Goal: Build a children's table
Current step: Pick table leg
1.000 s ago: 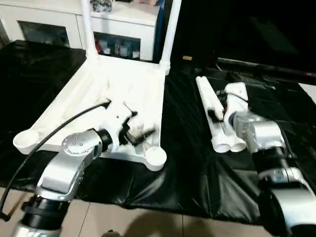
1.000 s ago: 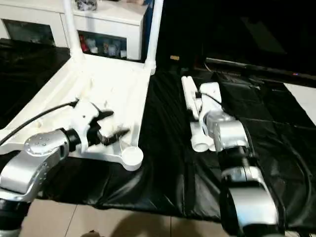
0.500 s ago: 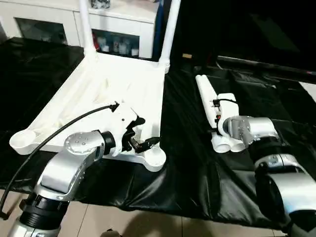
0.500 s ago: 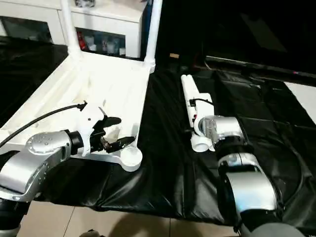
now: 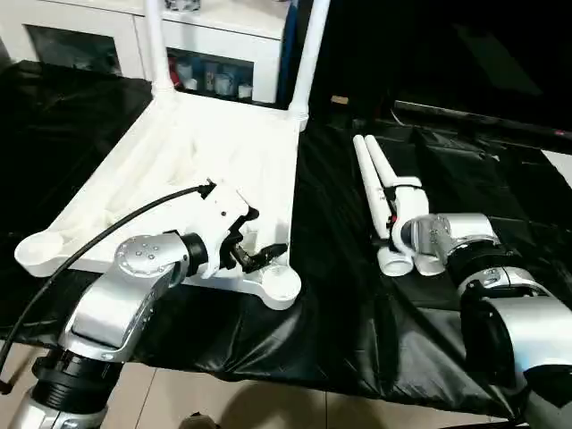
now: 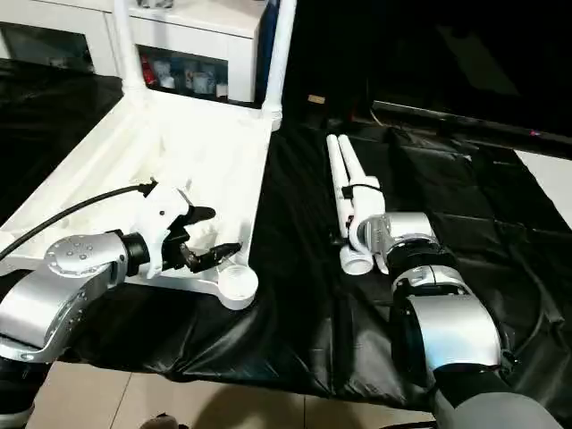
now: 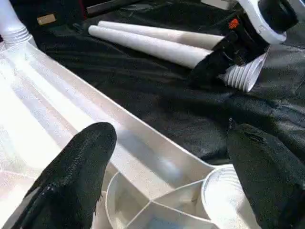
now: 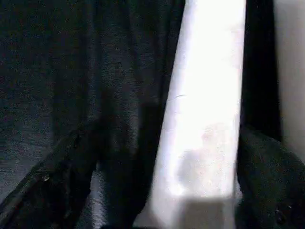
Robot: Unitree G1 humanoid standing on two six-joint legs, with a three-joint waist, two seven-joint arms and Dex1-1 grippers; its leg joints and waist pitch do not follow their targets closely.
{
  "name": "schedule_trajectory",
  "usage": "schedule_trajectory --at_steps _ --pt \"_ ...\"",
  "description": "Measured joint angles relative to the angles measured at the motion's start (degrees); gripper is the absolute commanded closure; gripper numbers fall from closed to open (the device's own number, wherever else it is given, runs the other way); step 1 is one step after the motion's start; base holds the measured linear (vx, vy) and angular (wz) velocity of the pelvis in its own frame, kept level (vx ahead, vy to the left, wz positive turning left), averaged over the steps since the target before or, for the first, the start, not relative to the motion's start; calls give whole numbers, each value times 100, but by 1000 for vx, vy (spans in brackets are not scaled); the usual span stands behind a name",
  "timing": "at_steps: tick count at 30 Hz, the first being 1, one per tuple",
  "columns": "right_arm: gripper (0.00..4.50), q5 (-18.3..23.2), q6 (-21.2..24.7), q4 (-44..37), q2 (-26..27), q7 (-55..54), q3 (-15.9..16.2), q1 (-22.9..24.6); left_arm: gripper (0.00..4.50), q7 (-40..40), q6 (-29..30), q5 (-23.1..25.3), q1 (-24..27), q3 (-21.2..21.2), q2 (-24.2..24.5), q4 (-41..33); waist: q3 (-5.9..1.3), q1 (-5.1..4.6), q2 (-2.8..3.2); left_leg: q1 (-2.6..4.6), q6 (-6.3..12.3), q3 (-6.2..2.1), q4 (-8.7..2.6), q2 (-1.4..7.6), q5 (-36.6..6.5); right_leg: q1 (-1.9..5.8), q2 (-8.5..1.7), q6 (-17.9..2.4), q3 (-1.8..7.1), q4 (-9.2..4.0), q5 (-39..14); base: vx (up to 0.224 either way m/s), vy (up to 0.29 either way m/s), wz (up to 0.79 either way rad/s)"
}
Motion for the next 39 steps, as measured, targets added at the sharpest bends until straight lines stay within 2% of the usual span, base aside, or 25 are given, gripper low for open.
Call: schedule_trajectory --at_steps 2,4,6,8,9,13,15,20,23,25,28,29,33,37,39 --pt "38 15 1 57 3 15 -51 -24 27 -16 4 -10 -1 0 5 -5 0 2 -2 -8 -1 0 0 2 1 -5 0 0 -3 0 0 0 0 0" --pt "71 34 -8 144 5 10 -145 -67 27 -16 3 -10 -1 0 16 -5 -1 1 -6 -15 -4 0 0 4 5 -9 0 0 -6 0 0 0 0 0" --pt "76 52 -33 219 7 -9 -199 -100 27 -21 3 -10 -1 -1 35 -5 0 2 -5 -15 -5 0 0 4 6 -10 0 0 -7 0 0 0 0 0" --pt "91 76 -57 267 12 -9 -204 -118 27 -25 3 -10 -1 -1 55 -5 -1 -1 -5 -16 -6 0 0 5 7 -10 0 0 -8 0 0 0 0 0" --pt "115 79 -63 295 22 -8 -206 -133 27 -28 3 -10 -1 -4 56 -5 -1 0 -6 -16 -7 0 0 6 8 -10 0 0 -8 1 0 0 0 0" --pt "135 81 -114 340 78 -5 -225 -157 27 -33 3 -10 -1 -40 55 -7 -3 3 -10 -18 -14 0 0 12 12 -10 0 0 -15 1 0 0 0 0" --pt "159 81 -180 349 108 7 -261 -157 27 -32 3 -10 2 -50 55 -28 -3 4 -10 -19 -15 0 0 14 12 -10 0 -1 -16 1 0 0 0 0" --pt "198 276 -303 397 131 -5 -537 -144 27 -23 -30 -20 57 -51 53 -106 3 5 0 -20 -16 -1 0 17 13 -10 1 -3 -19 2 1 0 0 0" --pt "218 492 -527 391 114 22 -754 -52 27 191 -165 -65 -38 139 -284 26 8 25 9 -28 -17 1 0 19 14 -11 0 -5 -22 0 3 0 0 0" --pt "239 599 -530 378 116 116 -864 -23 27 506 -256 -103 -284 347 -580 279 17 54 23 -29 -19 8 0 26 15 -12 0 -7 -23 1 5 0 0 0" --pt "245 673 -492 244 125 229 -882 62 27 874 -310 -121 -682 556 -812 609 23 70 46 -27 -19 12 0 32 16 -12 2 -10 -25 2 6 0 0 0" --pt "258 679 -481 198 129 252 -882 80 27 954 -328 -121 -754 609 -866 684 22 73 48 -28 -19 13 0 33 17 -12 2 -10 -25 1 6 0 0 0" --pt "261 895 -396 -73 107 354 -1106 277 27 1232 -214 -321 -976 846 -1301 1067 24 113 53 -28 -14 30 0 38 20 -13 2 -10 -22 -3 6 0 0 0" --pt "262 977 -237 -484 111 529 -1070 458 27 1382 -150 -318 -1210 826 -1495 1402 65 117 146 -26 -5 54 1 52 26 -14 1 -11 -20 -4 7 0 0 0" --pt "262 970 -237 -537 111 564 -1030 467 27 1365 -171 -273 -1209 766 -1488 1496 68 115 170 -24 -5 69 -2 66 26 -14 4 -12 -24 -4 6 0 0 0"
